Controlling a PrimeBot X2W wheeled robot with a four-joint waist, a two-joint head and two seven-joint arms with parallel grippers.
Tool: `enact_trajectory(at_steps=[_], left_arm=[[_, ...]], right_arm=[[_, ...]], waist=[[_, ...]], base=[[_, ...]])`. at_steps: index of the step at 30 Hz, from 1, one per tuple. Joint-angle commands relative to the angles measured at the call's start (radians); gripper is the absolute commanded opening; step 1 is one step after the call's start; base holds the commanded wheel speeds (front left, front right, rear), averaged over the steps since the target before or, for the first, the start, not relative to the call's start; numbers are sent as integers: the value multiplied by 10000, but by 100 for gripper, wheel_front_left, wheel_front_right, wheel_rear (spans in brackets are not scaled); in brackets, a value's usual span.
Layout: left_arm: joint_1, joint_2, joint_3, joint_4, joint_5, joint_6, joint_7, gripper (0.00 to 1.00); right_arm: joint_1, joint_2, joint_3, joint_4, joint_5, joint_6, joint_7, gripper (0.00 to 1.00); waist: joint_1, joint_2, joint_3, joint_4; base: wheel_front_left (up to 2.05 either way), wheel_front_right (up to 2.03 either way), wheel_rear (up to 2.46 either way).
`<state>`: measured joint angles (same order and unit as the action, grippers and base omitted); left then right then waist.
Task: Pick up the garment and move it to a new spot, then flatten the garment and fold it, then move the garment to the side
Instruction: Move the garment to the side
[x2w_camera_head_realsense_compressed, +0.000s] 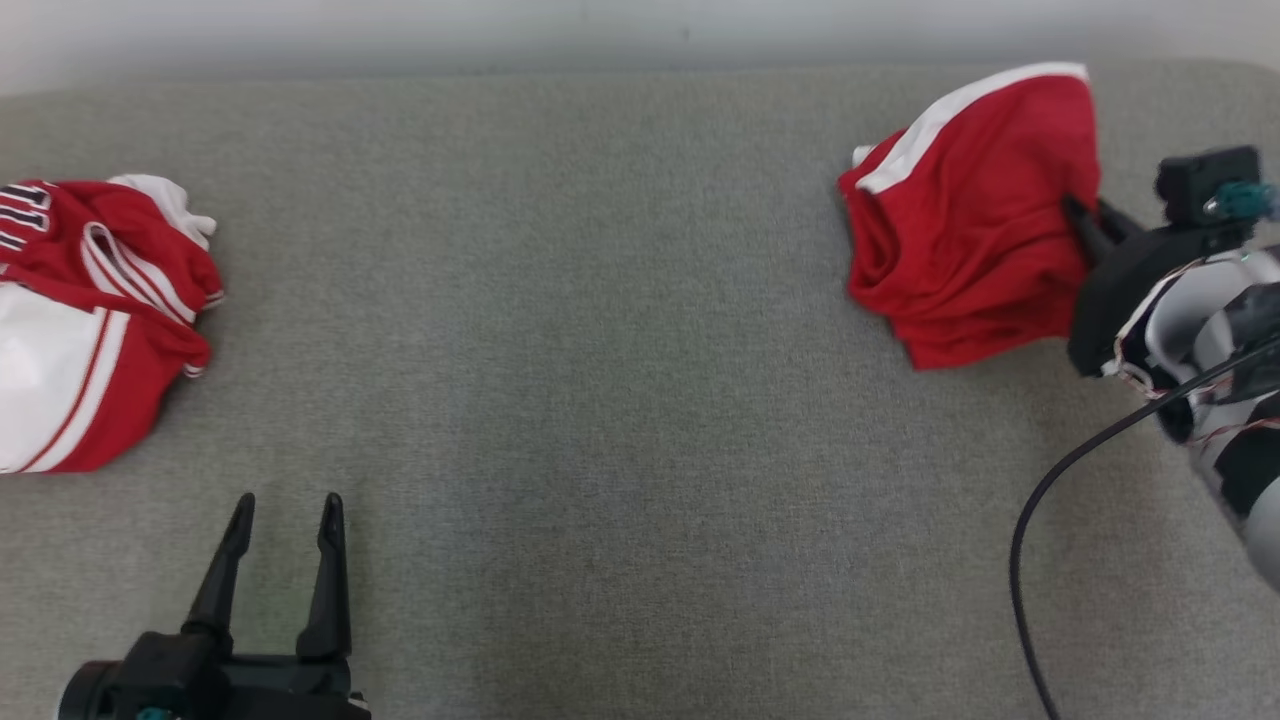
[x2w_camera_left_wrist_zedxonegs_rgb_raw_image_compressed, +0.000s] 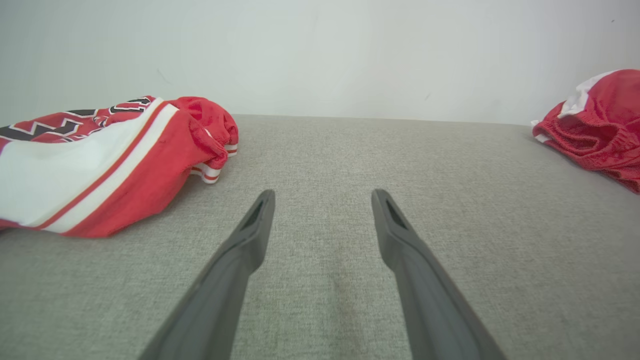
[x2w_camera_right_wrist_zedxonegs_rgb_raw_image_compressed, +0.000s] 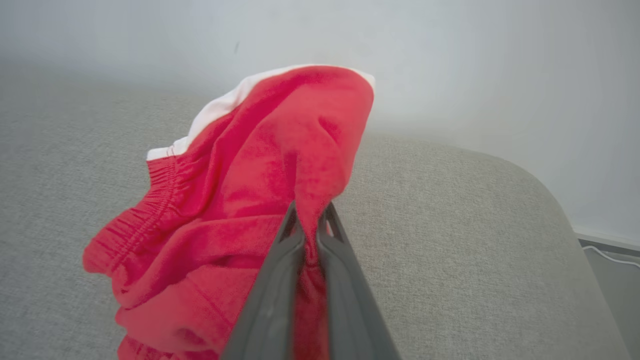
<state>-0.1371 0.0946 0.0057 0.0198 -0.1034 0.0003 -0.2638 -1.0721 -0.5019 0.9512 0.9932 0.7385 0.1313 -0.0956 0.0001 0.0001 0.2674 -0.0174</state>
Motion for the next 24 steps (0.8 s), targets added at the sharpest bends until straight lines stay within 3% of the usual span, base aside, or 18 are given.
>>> enact_trajectory(at_steps=[1,14,24], left_arm=[[-125,103,68,-81,115,-38,-8,100],[-215,593,374,-1192,302,85,-8,100],[-96,853,515,-2272,411,253,143,100]], right_arm=[[-232,-97,40,22,5,-10,-6,0],[-1804,-1357,565,543,-290,-10,-118,0],[-2463,-1762,805,919,-324,-10,-238,0]], waist=[[-1,-1,636,-401],[-1,-1,1805,-580],[-1,-1,2280,-617]], base=[[0,0,0],[0,0,0],[0,0,0]])
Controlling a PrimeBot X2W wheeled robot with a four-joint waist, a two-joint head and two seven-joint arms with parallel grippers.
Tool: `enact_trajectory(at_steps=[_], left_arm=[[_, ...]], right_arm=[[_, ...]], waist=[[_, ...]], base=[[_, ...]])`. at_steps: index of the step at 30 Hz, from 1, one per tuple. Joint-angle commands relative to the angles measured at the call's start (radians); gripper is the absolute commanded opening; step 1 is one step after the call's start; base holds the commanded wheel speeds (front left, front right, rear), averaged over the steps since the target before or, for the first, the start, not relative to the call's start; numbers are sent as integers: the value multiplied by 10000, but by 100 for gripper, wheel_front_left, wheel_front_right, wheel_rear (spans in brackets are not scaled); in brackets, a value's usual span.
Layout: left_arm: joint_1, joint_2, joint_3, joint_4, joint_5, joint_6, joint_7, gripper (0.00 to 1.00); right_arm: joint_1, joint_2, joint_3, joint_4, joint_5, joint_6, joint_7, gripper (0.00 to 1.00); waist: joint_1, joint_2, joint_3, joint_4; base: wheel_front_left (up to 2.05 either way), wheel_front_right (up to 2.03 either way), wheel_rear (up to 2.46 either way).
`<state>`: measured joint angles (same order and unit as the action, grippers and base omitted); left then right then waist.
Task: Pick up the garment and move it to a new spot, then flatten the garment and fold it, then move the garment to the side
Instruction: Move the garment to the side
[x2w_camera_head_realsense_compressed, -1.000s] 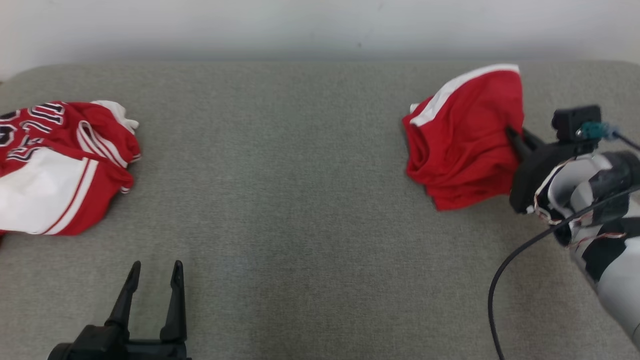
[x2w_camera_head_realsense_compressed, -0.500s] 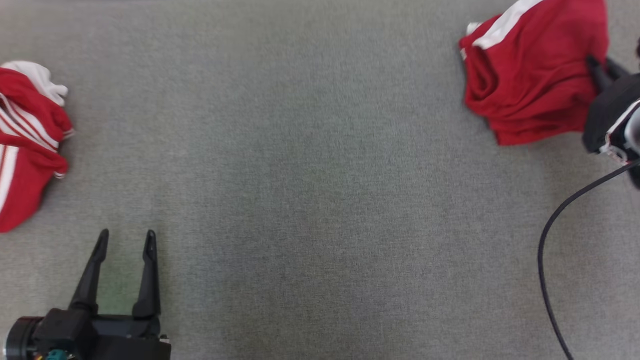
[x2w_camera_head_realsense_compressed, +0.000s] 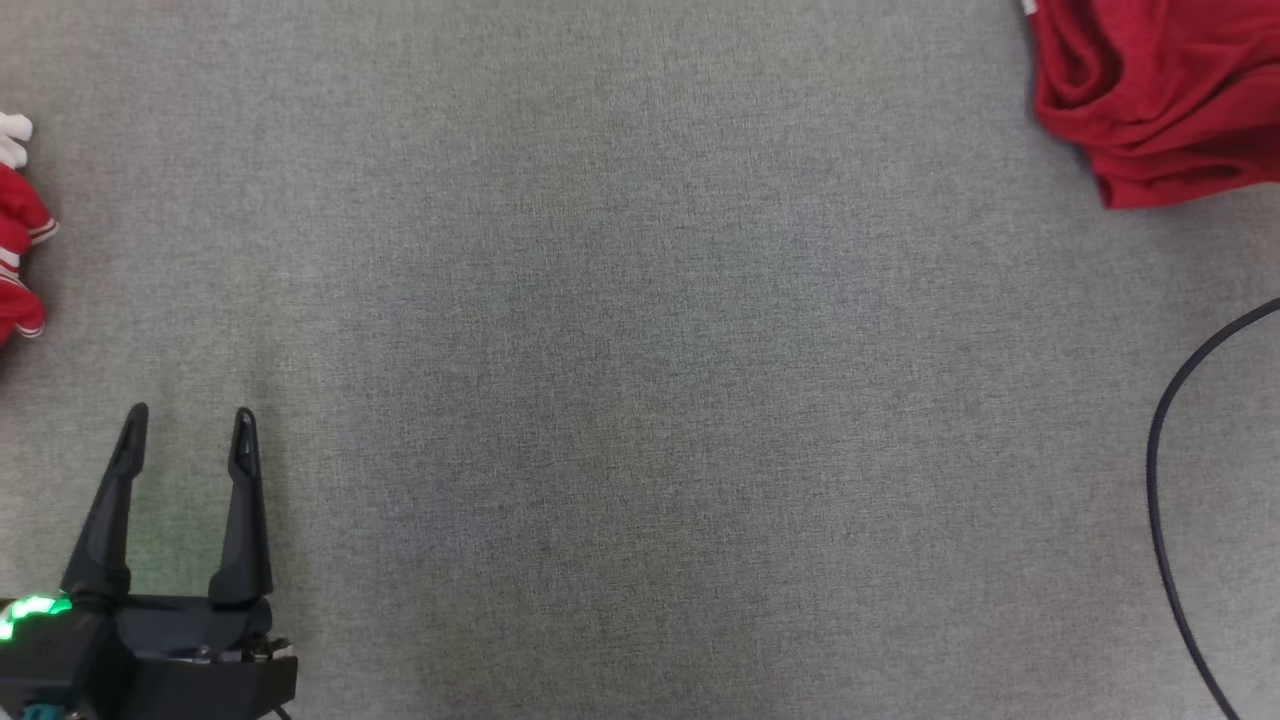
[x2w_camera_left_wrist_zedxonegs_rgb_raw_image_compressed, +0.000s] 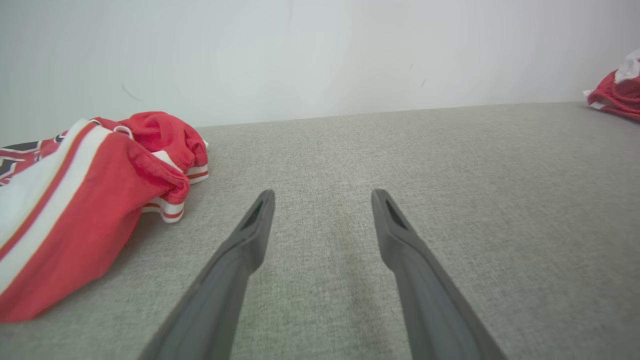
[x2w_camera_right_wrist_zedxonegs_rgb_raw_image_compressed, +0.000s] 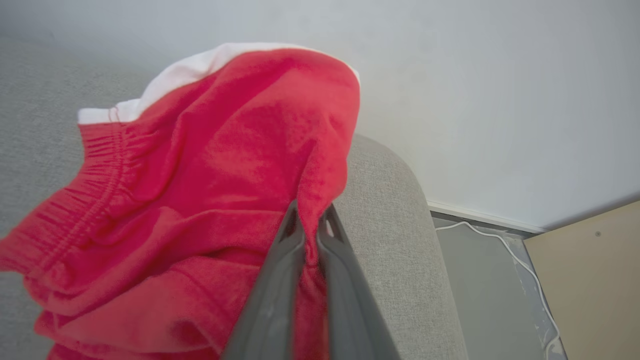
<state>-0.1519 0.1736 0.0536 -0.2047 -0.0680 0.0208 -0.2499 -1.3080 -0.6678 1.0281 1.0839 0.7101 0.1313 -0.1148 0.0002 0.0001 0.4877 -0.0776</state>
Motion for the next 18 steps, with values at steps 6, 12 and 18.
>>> enact_trajectory(at_steps=[6,12,18], left_arm=[[144,176,110,-461,40,96,124,100],[150,230,110,-566,10,157,153,100],[137,239,67,-550,-20,213,157,100]], right_arm=[[-395,-245,229,341,-177,-10,-151,0],[-658,-225,386,678,-310,-10,-185,0],[-802,-56,502,1075,-389,-10,-216,75]], waist=[[-2,-1,266,16],[-2,-1,358,83],[-2,-1,390,125]], base=[[0,0,0],[0,0,0],[0,0,0]])
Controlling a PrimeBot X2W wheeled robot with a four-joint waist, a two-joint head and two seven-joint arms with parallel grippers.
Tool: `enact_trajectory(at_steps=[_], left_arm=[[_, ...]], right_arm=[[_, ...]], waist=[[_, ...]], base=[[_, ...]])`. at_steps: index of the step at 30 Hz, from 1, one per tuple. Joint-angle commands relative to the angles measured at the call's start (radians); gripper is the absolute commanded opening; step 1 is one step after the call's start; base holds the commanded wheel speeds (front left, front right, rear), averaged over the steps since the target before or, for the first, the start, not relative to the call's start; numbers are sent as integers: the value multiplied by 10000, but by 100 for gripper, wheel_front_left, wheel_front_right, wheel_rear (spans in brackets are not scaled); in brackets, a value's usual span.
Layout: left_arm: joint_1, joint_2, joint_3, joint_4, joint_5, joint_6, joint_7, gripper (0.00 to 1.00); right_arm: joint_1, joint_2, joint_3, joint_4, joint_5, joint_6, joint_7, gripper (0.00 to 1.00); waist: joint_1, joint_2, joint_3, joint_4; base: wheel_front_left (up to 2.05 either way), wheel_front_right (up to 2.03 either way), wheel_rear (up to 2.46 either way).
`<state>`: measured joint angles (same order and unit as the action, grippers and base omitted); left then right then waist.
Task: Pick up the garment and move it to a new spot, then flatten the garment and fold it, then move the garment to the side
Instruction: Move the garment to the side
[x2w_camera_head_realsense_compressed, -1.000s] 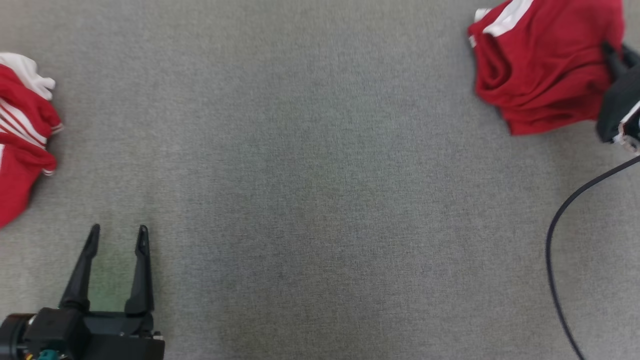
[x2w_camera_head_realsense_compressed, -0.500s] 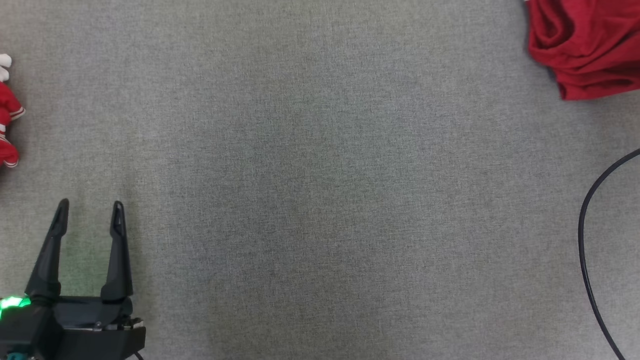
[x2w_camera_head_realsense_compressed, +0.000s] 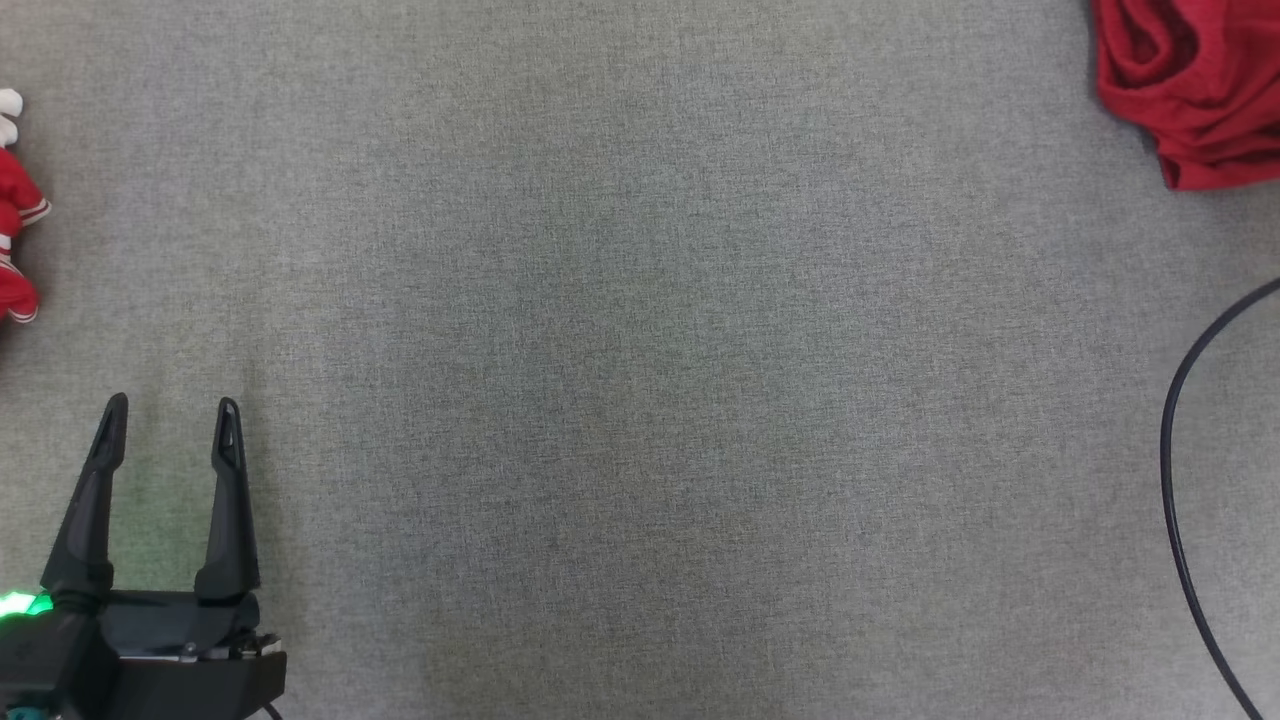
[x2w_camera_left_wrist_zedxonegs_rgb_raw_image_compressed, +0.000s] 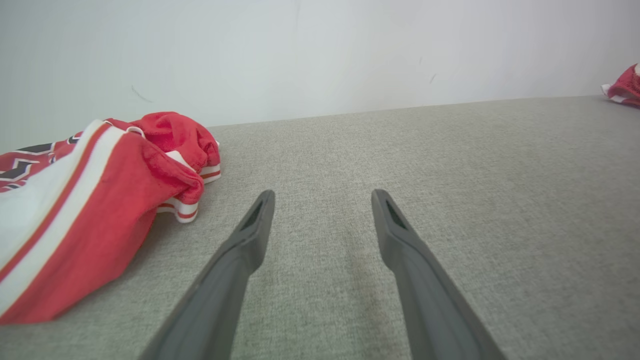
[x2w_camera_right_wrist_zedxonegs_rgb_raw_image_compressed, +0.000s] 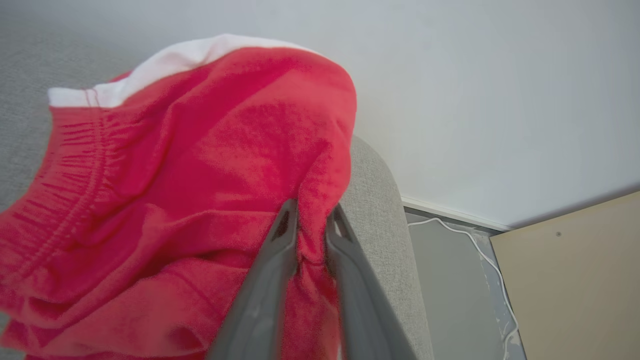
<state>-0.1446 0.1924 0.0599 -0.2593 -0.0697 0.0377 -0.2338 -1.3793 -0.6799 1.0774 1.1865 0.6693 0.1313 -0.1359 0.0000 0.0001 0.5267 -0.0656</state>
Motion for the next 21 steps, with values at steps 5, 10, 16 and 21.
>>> enact_trajectory(at_steps=[5,10,16,21], left_arm=[[17,13,-45,129,-54,77,-44,100],[71,-80,-92,439,-171,91,-145,100],[278,-376,-188,983,-393,182,-246,100],[475,-555,-309,1454,-421,194,-301,100]], right_arm=[[-196,202,9,439,-65,-10,-4,100],[-145,417,-268,519,221,-10,-421,100],[611,1041,-986,-322,1176,-10,-1213,100],[1281,1487,-1902,-1047,1699,-10,-1304,100]], waist=[[0,-1,-96,32],[0,-1,-472,88],[0,-1,-1404,110],[0,-1,-2128,181]], base=[[0,0,0],[0,0,0],[0,0,0],[0,0,0]])
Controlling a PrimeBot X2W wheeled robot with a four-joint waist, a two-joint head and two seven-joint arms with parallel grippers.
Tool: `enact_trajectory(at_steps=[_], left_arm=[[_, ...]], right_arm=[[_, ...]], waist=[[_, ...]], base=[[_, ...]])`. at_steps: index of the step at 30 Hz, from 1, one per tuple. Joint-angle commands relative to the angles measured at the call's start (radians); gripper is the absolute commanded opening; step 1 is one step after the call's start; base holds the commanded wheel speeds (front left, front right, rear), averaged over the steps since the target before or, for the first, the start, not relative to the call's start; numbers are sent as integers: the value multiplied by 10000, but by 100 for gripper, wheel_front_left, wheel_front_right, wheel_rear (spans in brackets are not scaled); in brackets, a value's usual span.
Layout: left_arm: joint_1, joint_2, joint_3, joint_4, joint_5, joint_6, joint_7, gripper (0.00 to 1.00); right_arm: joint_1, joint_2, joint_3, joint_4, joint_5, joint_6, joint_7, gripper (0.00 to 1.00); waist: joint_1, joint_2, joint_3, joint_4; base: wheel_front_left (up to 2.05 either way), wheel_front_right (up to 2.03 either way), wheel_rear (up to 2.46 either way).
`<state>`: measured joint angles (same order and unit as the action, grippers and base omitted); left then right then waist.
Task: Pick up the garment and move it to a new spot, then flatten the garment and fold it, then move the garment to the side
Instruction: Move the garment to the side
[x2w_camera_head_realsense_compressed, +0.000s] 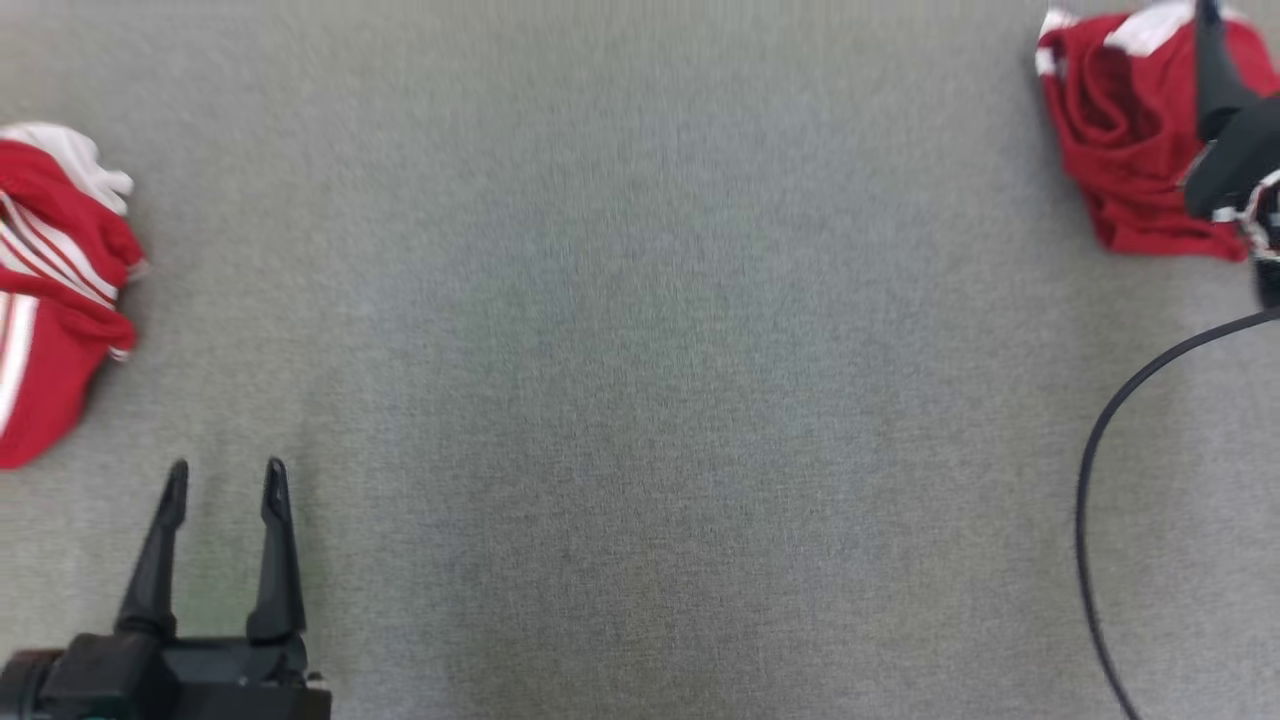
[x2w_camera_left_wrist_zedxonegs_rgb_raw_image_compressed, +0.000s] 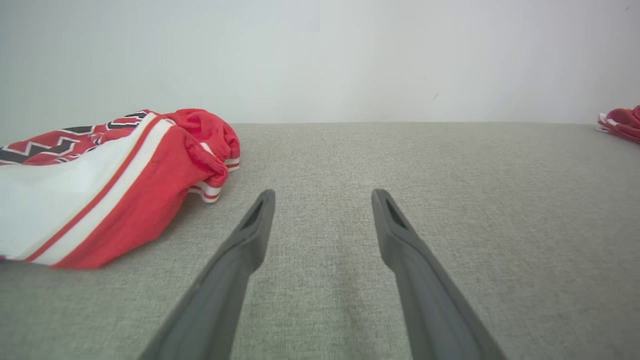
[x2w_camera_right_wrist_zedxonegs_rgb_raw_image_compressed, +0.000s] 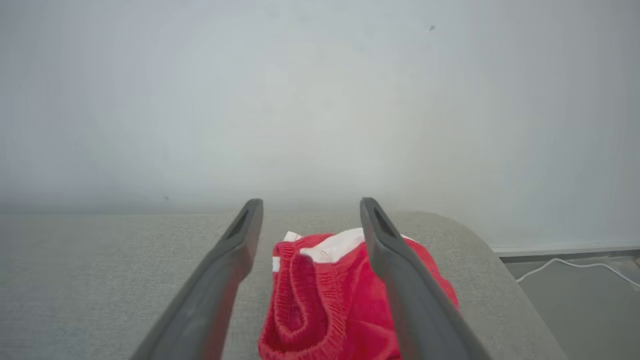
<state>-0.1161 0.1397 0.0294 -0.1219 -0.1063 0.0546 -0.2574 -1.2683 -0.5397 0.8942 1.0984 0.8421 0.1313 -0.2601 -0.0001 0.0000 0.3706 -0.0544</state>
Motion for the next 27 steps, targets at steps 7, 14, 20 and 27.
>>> enact_trajectory(at_steps=[7,14,20,27], left_arm=[[412,-209,-113,538,-137,50,-79,100],[648,-342,-171,799,-165,63,-80,100],[803,-481,-368,992,-186,24,-82,100],[1030,-625,-581,1281,-214,-22,-81,100]], right_arm=[[1652,524,-1348,-1401,-474,-10,-60,100],[3495,1334,-2791,-2437,-1529,-11,-43,100],[5051,1969,-4079,-3575,-2309,-11,-43,100],[7038,2552,-5143,-5022,-3441,-11,-44,100]], waist=[[1,0,-1427,126],[1,0,-2258,137],[1,0,-2807,242],[1,0,-3437,352]], base=[[0,0,0],[0,0,0],[0,0,0],[0,0,0]])
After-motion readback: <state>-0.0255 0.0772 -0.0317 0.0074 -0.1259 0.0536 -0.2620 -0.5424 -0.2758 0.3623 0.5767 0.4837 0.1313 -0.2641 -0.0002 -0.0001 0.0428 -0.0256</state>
